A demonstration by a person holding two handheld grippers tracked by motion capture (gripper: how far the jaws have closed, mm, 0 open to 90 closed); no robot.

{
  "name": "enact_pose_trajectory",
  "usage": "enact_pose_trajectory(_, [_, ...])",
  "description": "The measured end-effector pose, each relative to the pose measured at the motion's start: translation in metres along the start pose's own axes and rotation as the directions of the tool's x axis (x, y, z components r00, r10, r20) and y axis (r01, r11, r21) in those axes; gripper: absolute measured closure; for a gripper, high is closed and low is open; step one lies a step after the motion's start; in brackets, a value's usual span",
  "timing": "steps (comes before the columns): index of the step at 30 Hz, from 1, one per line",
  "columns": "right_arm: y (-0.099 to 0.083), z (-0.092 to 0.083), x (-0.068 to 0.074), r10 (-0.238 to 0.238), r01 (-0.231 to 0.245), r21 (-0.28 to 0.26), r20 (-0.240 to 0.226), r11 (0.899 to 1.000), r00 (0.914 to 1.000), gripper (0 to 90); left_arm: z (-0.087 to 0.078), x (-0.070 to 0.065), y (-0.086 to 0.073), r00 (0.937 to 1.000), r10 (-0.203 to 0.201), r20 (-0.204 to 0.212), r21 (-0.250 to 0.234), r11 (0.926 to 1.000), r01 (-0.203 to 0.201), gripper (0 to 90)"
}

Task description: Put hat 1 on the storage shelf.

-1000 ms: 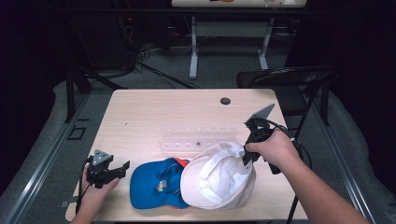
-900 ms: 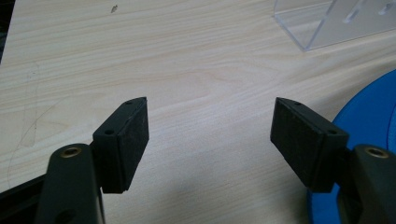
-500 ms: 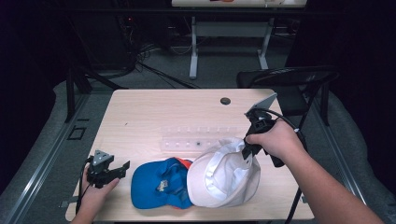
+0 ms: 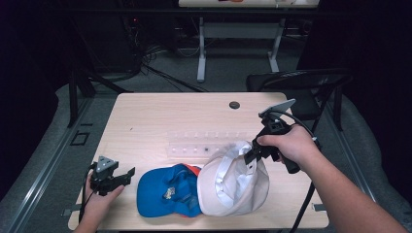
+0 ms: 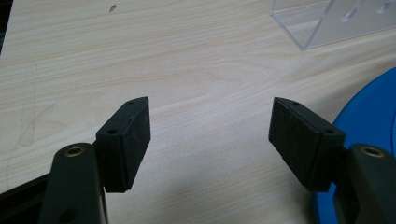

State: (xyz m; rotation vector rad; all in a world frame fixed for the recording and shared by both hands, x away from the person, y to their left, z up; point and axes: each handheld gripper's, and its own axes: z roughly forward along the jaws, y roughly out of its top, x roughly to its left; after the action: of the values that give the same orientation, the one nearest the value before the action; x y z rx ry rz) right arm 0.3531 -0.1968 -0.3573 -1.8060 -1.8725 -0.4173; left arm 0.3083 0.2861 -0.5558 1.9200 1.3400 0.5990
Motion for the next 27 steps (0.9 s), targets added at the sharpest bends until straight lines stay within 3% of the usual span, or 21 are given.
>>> enact_pose_trajectory(2, [-0.002, 0.000, 0.003, -0.001, -0.001, -0.026, -0.048, 1.000, 0.9988, 81.8, 0.000, 0.000, 0.000, 1.0000, 0.000, 0.000, 0.001, 1.0000, 0.000, 29.9])
enact_pose_trajectory(3, [-0.004, -0.003, 0.005, -0.027, 0.025, -0.024, -0.093, 0.999, 0.9953, 81.8, 0.000, 0.000, 0.000, 1.0000, -0.001, 0.003, -0.003, 1.0000, 0.001, 29.9])
enact_pose_trajectory(5, [-0.005, -0.003, 0.007, -0.023, 0.019, -0.038, -0.109, 0.999, 0.9938, 81.8, 0.000, 0.000, 0.000, 1.0000, -0.001, 0.002, -0.003, 1.0000, 0.001, 29.9])
enact_pose_trajectory(6, [-0.005, -0.006, 0.008, -0.046, 0.042, -0.029, -0.122, 0.999, 0.9915, 81.8, 0.000, 0.000, 0.000, 1.0000, -0.001, 0.002, -0.003, 1.0000, 0.001, 30.0])
enact_pose_trajectory(9, [-0.008, -0.009, 0.013, -0.056, 0.046, -0.059, -0.176, 0.997, 0.9828, 81.9, -0.001, 0.000, 0.000, 1.0000, 0.000, -0.005, -0.001, 1.0000, 0.000, 30.8])
enact_pose_trajectory(19, [-0.007, -0.021, 0.022, -0.083, 0.059, -0.112, -0.223, 0.992, 0.9712, 81.9, -0.006, -0.004, 0.003, 0.9999, 0.008, 0.008, -0.034, 0.9994, -0.007, 32.2])
enact_pose_trajectory(21, [-0.006, -0.023, 0.025, -0.073, 0.044, -0.128, -0.236, 0.991, 0.9691, 81.9, -0.006, -0.004, 0.003, 0.9999, 0.009, 0.006, -0.034, 0.9994, -0.008, 32.2])
enact_pose_trajectory(27, [0.000, -0.026, 0.032, -0.092, 0.060, -0.130, -0.258, 0.990, 0.9616, 81.9, -0.005, -0.003, 0.004, 1.0000, 0.001, -0.005, -0.030, 0.9996, -0.001, 31.8])
